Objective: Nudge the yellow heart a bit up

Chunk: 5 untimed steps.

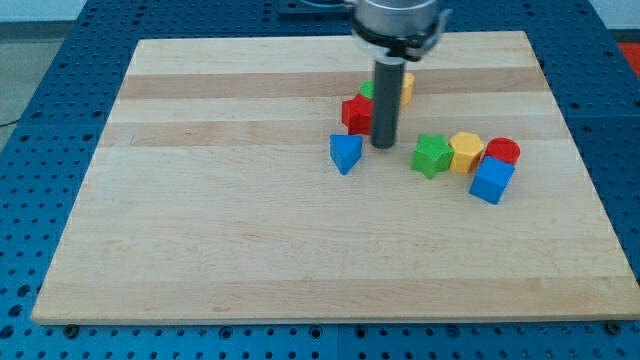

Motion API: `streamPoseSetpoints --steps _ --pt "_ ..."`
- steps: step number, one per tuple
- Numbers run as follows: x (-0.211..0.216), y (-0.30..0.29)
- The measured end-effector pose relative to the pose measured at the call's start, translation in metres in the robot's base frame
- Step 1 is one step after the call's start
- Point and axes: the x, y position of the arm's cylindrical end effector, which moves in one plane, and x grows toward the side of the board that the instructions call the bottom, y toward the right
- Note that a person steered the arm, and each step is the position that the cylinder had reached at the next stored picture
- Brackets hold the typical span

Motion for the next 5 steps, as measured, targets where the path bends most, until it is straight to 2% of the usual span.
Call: streamPoseSetpoints --steps 1,2,5 --pt "0.002 0.047" --pt "-0.006 0.057" --pt "-0.063 0.013"
